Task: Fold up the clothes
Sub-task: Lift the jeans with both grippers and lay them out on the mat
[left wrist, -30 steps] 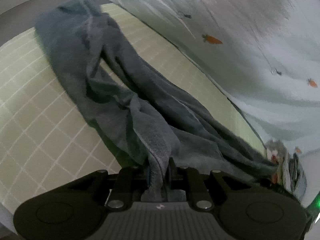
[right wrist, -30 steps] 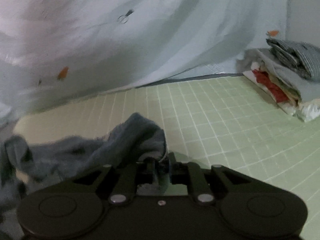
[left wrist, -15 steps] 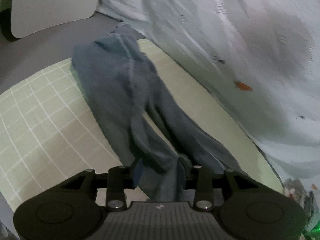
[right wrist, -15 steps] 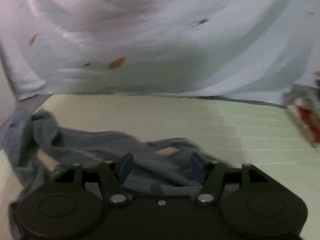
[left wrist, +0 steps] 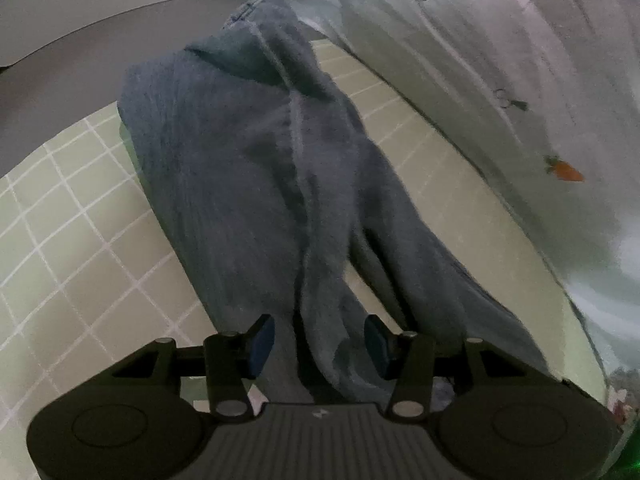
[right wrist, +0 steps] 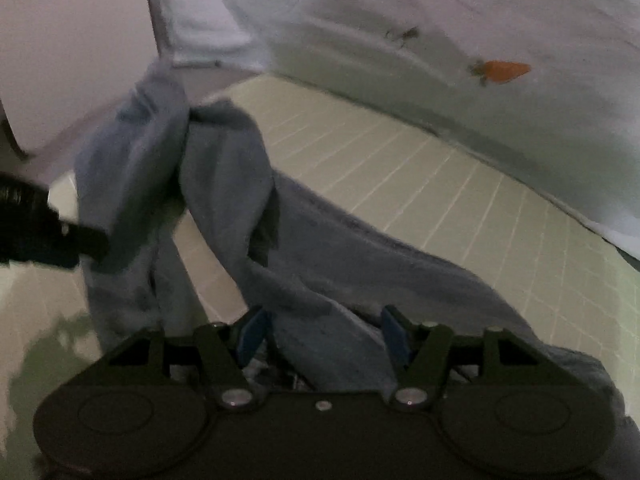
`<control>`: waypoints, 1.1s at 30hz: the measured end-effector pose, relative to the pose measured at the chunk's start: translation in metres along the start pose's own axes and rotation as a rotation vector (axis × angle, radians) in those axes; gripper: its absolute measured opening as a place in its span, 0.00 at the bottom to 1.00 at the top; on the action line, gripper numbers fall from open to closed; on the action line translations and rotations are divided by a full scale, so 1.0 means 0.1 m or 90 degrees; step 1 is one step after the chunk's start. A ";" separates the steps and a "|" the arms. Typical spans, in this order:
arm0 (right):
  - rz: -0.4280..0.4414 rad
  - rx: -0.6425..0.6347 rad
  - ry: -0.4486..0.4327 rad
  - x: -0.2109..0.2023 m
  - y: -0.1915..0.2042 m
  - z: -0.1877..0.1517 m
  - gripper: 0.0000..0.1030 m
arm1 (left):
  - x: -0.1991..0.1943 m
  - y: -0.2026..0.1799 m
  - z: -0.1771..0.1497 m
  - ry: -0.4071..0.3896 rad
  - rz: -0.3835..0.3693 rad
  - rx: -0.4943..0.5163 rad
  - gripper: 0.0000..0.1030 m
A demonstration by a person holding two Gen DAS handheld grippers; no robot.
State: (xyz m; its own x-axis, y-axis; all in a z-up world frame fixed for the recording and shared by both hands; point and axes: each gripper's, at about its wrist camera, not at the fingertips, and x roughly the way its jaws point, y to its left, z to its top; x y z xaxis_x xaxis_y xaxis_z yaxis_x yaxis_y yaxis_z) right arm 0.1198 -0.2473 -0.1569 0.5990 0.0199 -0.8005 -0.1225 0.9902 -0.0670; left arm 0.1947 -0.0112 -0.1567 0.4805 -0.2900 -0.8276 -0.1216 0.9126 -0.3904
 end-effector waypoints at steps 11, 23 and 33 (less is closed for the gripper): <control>-0.103 0.146 -0.159 -0.72 -0.79 -0.15 0.00 | -0.33 -0.16 -0.04 -0.111 -0.034 -0.002 0.01; -0.351 0.400 -0.293 -2.47 -2.28 -1.33 0.01 | -1.39 -1.12 -0.94 -0.199 -0.171 0.124 0.01; -0.200 0.428 -0.217 -2.45 -2.05 -1.95 0.09 | -1.14 -2.16 -2.35 0.067 -0.335 0.259 0.03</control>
State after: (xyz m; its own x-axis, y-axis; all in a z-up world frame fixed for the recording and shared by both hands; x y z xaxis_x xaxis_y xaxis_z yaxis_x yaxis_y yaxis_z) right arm -0.1559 -0.4816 -0.0629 0.7473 -0.3393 -0.5714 0.5278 0.8254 0.2002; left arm -0.0380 -0.2427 -0.0728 0.2960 -0.7334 -0.6119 0.4522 0.6719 -0.5866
